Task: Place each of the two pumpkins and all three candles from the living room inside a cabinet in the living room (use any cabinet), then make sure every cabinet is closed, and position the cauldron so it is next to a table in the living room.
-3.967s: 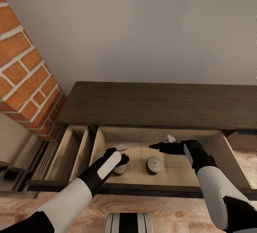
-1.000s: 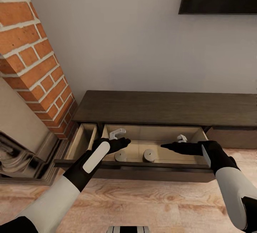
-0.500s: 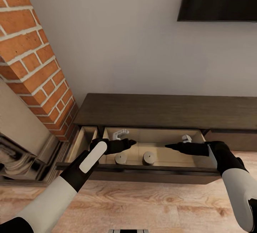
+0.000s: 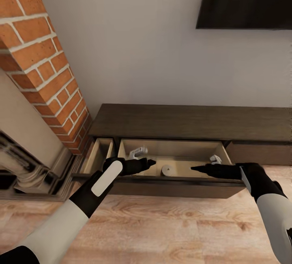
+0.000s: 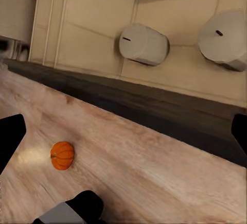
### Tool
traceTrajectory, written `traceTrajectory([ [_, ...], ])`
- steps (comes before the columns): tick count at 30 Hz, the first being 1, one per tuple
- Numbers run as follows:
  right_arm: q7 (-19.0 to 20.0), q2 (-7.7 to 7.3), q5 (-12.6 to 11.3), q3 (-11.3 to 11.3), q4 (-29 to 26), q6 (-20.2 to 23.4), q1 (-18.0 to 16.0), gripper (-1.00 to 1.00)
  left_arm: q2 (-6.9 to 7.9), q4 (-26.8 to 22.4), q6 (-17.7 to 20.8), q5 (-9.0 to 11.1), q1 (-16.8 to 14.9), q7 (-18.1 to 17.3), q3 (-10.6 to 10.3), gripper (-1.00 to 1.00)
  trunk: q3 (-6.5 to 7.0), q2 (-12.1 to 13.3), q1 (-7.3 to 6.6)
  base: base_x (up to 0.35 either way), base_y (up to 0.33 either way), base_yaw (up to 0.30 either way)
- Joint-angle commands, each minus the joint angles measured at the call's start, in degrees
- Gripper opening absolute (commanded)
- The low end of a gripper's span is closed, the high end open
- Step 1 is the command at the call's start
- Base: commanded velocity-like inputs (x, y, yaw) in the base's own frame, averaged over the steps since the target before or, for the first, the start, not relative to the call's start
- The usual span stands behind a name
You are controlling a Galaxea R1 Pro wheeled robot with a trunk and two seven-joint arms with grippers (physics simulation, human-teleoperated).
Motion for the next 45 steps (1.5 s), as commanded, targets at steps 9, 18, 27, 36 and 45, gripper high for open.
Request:
traceTrajectory([
  [9,0.06,-1.45,0.21,0.07,-0.09,-0.01,7.07,1.00,-0.86,0.12,0.02,-0.07,0.08,0.00,-2.48,1.00,1.44,3.22,-1.76,-0.311,0.000,0.000],
  [18,0.11,-1.48,4.18,0.26,0.08,-0.58,11.68,1.00,-1.67,-0.38,-0.03,1.79,2.15,0.17,-16.04,1.00,2.88,6.43,-3.52,-0.012,0.000,0.000],
  [27,0.18,-1.37,4.33,0.26,0.78,-3.54,12.77,1.00,-1.33,1.33,-0.47,3.19,5.41,0.24,-16.67,1.00,4.49,10.04,-5.50,-0.275,0.000,0.000],
  [36,-4.01,-0.88,4.94,0.26,4.96,-7.79,19.59,1.00,-1.58,17.82,-4.40,2.80,12.47,-0.12,-16.81,1.00,5.19,11.24,-6.16,-0.185,0.000,-0.150],
  [45,-30.41,-0.38,5.13,0.16,20.71,-24.21,20.21,1.00,-3.82,34.77,-21.02,2.45,13.27,-1.03,-17.60,1.00,5.53,11.24,-6.16,-0.003,0.000,-0.278],
])
